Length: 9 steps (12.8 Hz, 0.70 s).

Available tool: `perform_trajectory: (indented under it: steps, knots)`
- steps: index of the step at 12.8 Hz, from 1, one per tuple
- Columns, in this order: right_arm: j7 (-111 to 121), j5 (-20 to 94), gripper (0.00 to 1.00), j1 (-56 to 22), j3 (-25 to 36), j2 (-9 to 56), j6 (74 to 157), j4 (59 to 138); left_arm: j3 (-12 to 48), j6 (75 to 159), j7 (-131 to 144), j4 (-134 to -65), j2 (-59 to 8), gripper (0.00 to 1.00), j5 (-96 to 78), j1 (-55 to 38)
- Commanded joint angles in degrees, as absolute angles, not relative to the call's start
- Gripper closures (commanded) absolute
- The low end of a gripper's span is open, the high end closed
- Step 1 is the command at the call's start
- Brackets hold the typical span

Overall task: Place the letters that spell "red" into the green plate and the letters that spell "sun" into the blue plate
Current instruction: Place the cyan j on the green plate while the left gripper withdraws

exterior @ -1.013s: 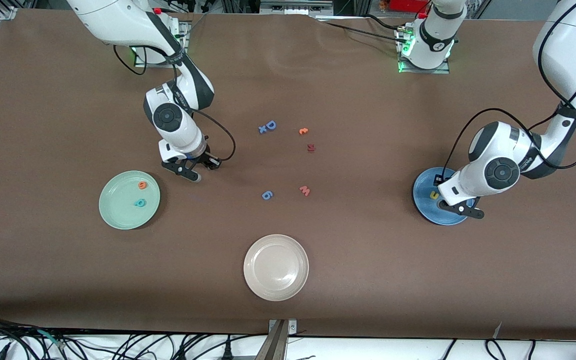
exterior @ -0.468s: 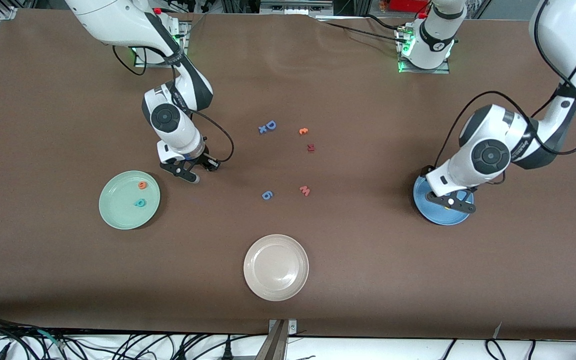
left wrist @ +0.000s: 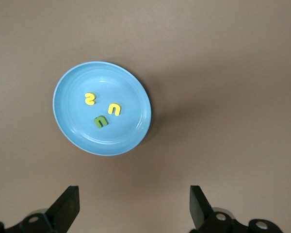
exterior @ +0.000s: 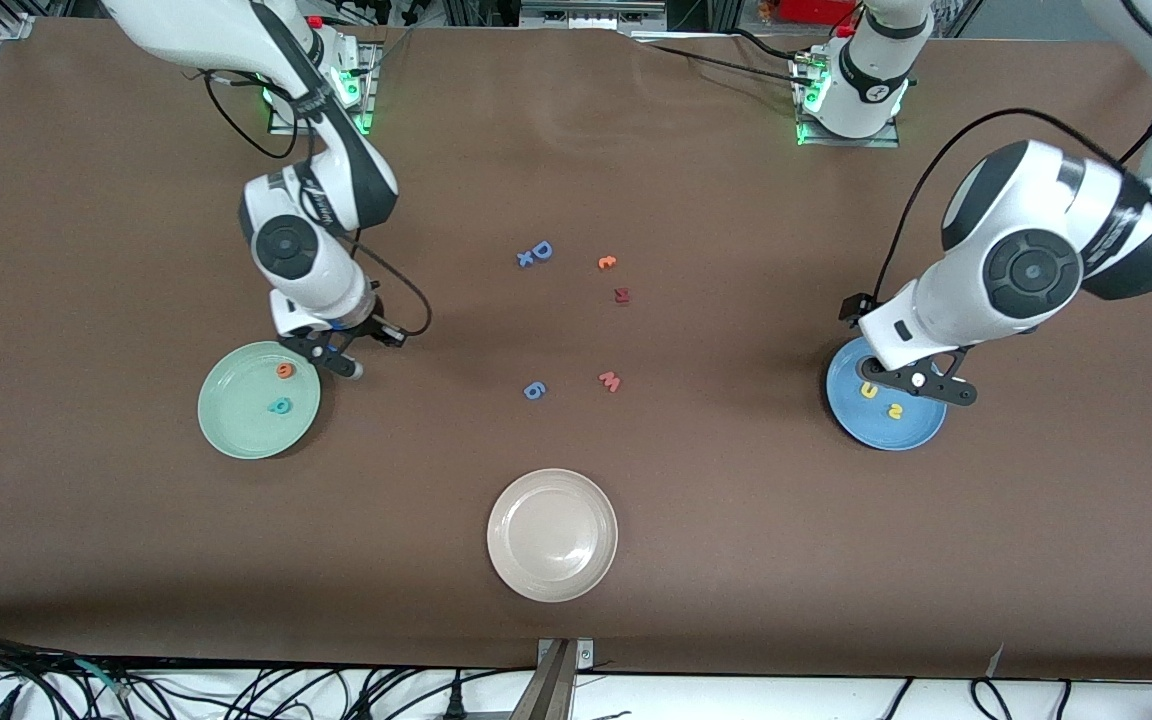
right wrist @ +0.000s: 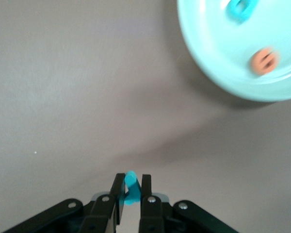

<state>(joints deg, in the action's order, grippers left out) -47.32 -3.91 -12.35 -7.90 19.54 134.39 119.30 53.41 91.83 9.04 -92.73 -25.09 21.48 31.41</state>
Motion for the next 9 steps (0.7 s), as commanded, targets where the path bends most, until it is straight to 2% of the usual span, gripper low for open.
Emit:
perform_trajectory:
  steps: [1,4,6,7,9]
  knots:
    - [-38.97,-4.22,0.99,-7.05,-8.44,16.97,128.86,117.60,58.16,86.93,8.87,-86.85,-24.70,0.00,18.64,34.88]
    - [-27.02,-3.96,0.99,-0.90,-8.35,16.44,127.88,117.51,58.63,84.91,8.18,-83.16,-24.35,0.00,18.37,36.38]
    - [-20.25,-4.04,0.99,3.05,-8.26,16.61,127.88,117.51,56.09,84.99,8.00,-82.79,-21.02,0.00,18.28,35.60]
    - [-16.91,-4.04,0.99,4.82,-8.26,16.96,127.97,117.51,53.73,85.16,7.82,-82.71,-18.83,0.00,16.45,34.73]
    - [-12.50,-4.39,0.99,7.02,-8.00,17.66,128.41,117.42,42.60,85.25,7.74,-82.79,-15.05,0.00,9.79,27.38]
